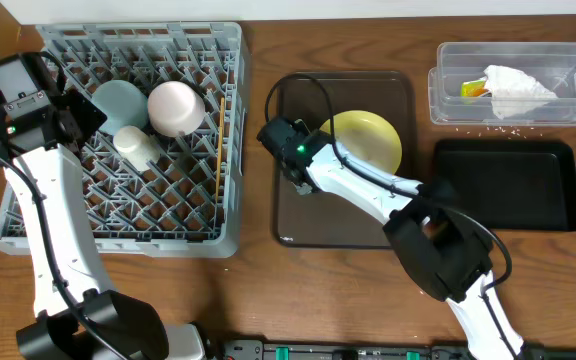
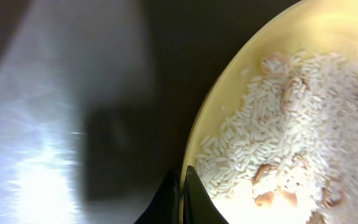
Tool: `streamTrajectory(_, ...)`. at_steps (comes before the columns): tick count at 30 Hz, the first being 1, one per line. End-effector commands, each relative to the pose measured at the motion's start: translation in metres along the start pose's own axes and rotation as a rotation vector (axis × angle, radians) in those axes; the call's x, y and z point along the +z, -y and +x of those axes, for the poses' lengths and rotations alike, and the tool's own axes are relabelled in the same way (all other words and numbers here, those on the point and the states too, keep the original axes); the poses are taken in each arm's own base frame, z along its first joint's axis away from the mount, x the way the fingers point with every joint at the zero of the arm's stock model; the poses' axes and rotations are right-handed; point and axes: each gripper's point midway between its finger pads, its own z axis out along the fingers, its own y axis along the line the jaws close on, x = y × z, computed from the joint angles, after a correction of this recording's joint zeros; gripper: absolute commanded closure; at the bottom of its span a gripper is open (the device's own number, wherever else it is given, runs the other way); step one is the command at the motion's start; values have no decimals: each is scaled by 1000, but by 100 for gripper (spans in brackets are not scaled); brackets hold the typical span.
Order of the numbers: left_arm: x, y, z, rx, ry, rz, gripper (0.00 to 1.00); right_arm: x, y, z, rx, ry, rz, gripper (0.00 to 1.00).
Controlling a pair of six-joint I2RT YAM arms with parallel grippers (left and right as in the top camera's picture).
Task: Sort waste into correct bins and load items into the dishwasher
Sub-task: 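Grasp the yellow plate rim with the right gripper and lift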
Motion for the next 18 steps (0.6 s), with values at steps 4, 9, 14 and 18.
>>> streamTrajectory(4,1,-2,0,0,-1,-10,8,-3,18,-1,-132,35,211,99)
streamTrajectory(9,1,-2,0,-1,-1,-10,8,-7,29,-4,-135,50,288,99)
streamTrajectory(14,1,-2,0,0,-1,-10,8,-10,34,-9,-130,63,318,99)
streamTrajectory(18,1,-2,0,-1,-1,-10,8,-16,35,-18,-111,86,317,99)
